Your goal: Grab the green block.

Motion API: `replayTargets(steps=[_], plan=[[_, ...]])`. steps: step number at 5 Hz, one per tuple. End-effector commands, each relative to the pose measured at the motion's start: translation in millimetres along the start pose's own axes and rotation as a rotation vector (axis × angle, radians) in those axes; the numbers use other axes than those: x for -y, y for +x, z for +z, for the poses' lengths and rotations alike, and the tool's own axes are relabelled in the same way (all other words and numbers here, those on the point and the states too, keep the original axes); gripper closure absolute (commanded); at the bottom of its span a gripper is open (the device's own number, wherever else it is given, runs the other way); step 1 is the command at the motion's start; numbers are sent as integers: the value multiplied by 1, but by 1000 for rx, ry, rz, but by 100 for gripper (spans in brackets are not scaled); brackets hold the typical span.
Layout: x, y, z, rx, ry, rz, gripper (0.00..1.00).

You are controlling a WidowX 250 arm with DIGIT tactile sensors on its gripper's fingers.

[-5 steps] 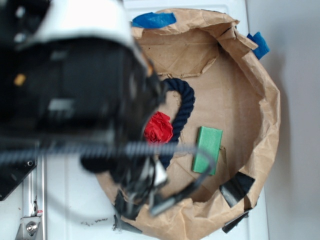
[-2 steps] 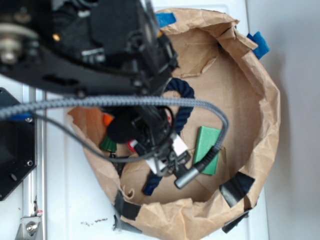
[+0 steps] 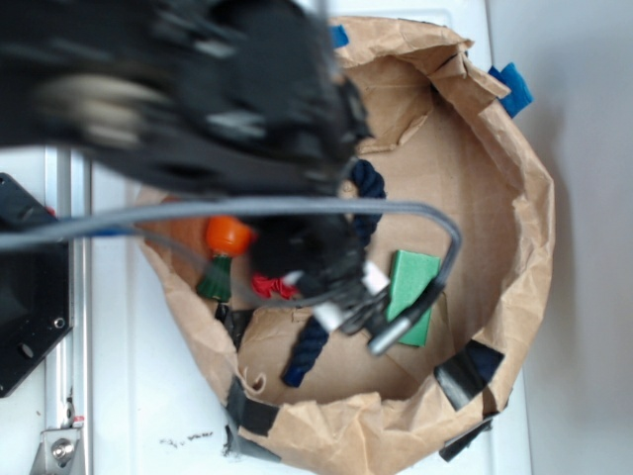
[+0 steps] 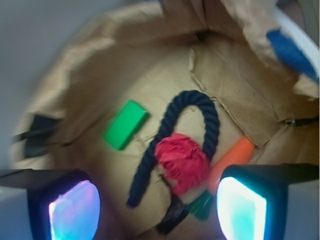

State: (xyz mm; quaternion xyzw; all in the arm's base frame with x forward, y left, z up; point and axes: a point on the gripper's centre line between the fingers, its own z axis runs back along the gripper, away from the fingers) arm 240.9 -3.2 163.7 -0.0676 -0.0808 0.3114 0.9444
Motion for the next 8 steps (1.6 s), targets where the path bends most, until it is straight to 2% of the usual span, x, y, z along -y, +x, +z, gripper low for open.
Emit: replayTargets(steps=[1,2,3,5,6,7,8], plan=[[-9,23,-45,-8,61,112,0],[-11,34,-65,-19,80,199,0],[-6,44,-76,-4,105,270,0],[13,42,-89,32,122,331,0],[30,31,-84,40,78,317,0],[49,8,-75,59,58,248,0],[59,-5,-73,69,36,233,0]])
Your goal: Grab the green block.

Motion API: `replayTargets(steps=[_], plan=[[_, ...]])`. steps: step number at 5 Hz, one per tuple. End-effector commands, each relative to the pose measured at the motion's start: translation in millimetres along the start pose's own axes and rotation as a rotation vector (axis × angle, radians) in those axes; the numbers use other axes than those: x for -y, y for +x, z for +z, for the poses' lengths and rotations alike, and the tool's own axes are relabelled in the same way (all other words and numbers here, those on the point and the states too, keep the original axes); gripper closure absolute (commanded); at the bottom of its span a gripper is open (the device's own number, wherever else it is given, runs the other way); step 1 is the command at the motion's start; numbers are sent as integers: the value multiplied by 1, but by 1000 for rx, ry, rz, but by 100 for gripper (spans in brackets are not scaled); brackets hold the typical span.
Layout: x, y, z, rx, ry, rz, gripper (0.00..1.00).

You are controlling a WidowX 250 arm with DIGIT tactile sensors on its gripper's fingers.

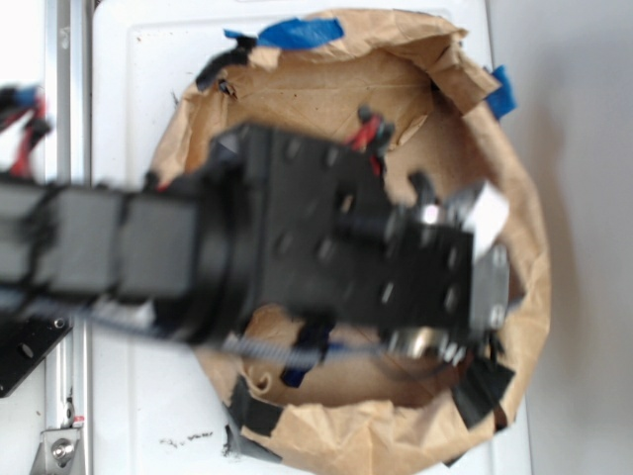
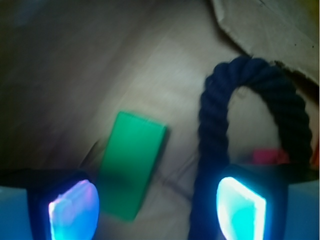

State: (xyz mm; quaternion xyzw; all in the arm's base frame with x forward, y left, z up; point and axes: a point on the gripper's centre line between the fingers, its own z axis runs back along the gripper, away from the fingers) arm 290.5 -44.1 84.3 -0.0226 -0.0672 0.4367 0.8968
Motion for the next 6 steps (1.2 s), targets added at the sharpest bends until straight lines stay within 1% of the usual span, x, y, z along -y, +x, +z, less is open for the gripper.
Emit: replayTargets(steps=[1,2,4,5,6], plan=[[11,-20,6,42,-74,-22,0],[8,-14,-6,52,-60,-15,0],[-13,12,-21,94,-45,23,0],[-21,29,-22,105,-46,67,0],[-25,40,-22,111,-54,102,0]])
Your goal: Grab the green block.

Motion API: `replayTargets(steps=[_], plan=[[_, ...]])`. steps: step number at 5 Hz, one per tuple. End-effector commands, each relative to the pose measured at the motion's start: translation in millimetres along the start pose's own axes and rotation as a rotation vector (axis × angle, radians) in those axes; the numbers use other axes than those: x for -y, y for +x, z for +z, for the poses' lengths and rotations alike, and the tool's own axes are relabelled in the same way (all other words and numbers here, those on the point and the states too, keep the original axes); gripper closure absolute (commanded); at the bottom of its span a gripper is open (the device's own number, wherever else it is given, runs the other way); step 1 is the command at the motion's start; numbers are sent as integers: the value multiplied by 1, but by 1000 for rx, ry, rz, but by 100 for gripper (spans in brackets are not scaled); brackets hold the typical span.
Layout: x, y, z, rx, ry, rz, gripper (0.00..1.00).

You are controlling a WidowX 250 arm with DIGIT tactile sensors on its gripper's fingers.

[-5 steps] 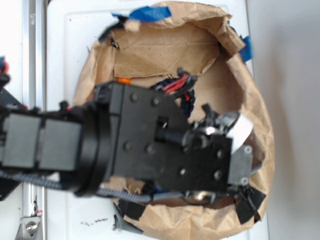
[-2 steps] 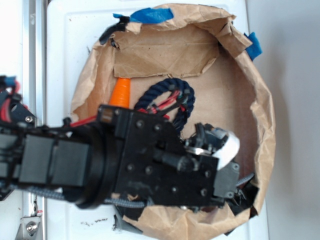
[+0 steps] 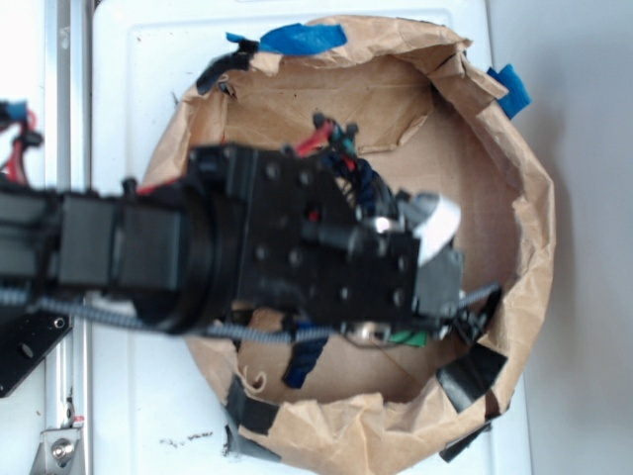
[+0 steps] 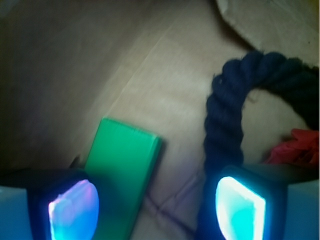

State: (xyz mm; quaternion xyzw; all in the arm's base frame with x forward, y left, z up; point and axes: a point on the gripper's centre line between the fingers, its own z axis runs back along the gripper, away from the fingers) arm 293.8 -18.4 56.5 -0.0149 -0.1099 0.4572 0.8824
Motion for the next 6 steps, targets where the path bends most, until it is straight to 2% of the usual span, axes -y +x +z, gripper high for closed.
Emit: replayTargets(steps=[1,2,4,5,6], plan=[[5,20,6,-6,-36,60,0],[18,12,13,-35,-48,49,0],[26,-5,26,-49,-43,23,0],[28,-5,21,-31,-44,13,0],[25,7,6,-10,-38,17,0]])
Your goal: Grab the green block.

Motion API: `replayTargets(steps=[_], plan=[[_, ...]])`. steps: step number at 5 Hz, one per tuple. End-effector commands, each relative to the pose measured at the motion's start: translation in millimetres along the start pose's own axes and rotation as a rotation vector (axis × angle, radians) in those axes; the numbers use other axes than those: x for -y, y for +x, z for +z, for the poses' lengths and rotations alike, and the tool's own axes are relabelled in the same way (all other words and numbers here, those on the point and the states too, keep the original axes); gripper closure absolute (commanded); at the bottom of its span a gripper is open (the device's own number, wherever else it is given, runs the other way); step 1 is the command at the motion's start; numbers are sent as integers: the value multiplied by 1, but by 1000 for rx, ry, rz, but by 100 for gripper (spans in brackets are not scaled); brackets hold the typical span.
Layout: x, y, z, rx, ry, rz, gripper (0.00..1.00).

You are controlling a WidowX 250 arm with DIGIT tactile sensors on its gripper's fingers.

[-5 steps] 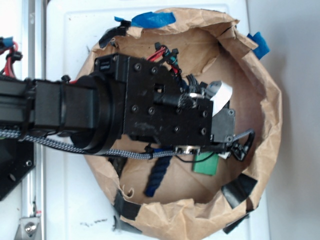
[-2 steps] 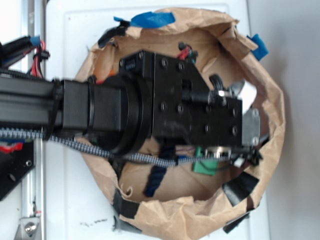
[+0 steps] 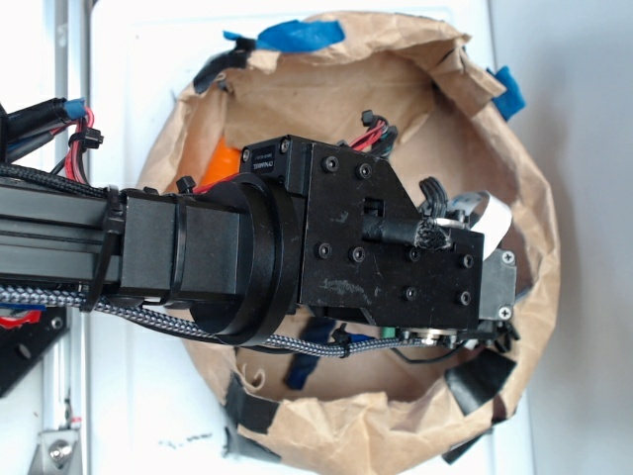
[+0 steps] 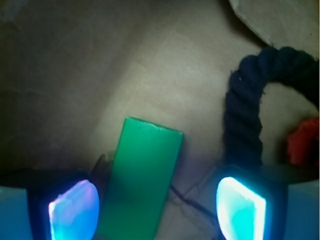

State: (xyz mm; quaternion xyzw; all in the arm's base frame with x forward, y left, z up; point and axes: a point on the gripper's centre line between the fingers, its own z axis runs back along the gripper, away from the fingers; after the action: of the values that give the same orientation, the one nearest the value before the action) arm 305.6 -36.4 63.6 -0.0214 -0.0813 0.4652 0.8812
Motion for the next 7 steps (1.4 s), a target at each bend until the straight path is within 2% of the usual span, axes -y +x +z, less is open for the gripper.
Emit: replayTargets(steps=[1,2,3,4,5,7], plan=[[6,21,-16,6,-73,-5,0],[4,17,-42,-56,-50,-38,0],[0,14,-53,-62,-29,-51,0],[-8,17,-57,-39,-14,-51,100],[-10,17,-54,-27,-19,-68,100],[-18,25,-26,11,-76,-114,100]])
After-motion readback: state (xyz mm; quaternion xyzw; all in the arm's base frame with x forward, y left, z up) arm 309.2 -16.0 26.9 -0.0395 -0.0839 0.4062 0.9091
